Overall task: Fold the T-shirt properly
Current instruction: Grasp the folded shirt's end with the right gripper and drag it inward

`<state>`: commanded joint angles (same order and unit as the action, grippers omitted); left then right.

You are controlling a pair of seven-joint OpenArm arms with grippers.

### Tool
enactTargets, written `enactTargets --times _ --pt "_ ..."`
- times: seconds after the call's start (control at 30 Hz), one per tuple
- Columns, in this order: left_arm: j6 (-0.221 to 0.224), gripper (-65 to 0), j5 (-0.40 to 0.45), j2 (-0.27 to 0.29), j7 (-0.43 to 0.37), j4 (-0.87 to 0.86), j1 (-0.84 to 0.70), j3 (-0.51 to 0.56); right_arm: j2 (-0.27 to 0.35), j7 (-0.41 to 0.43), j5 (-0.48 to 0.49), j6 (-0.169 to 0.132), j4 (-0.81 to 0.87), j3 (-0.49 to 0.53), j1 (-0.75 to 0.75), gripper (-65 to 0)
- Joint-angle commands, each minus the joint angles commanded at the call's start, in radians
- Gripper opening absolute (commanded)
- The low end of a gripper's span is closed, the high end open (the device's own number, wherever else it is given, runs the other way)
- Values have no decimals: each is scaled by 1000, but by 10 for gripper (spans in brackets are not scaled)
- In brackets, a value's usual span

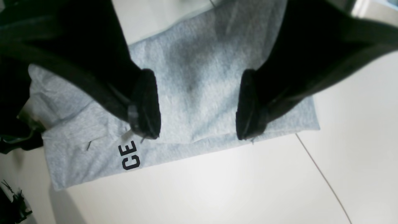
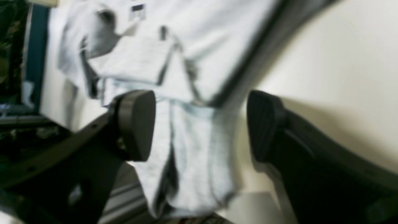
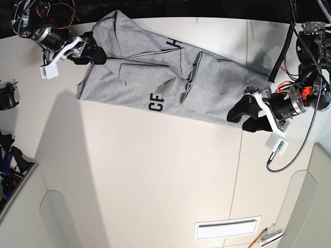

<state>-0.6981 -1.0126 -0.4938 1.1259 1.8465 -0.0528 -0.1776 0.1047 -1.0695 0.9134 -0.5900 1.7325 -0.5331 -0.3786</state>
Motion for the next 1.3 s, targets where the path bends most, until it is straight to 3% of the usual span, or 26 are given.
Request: enactTargets --times 0.37,0.8,1.0,1.3 --pt "0 -234 -1 0 0 0 0 0 17 33 3 0 -49 -10 -15 -201" --pt "0 -234 -1 0 0 0 0 0 -59 90 -47 0 -84 122 -10 -201" --pt "0 -234 -1 0 0 0 -1 0 -91 117 -77 4 -85 133 31 -201" --pt "0 -234 -1 0 0 0 0 0 -92 153 -107 11 -128 209 51 -201"
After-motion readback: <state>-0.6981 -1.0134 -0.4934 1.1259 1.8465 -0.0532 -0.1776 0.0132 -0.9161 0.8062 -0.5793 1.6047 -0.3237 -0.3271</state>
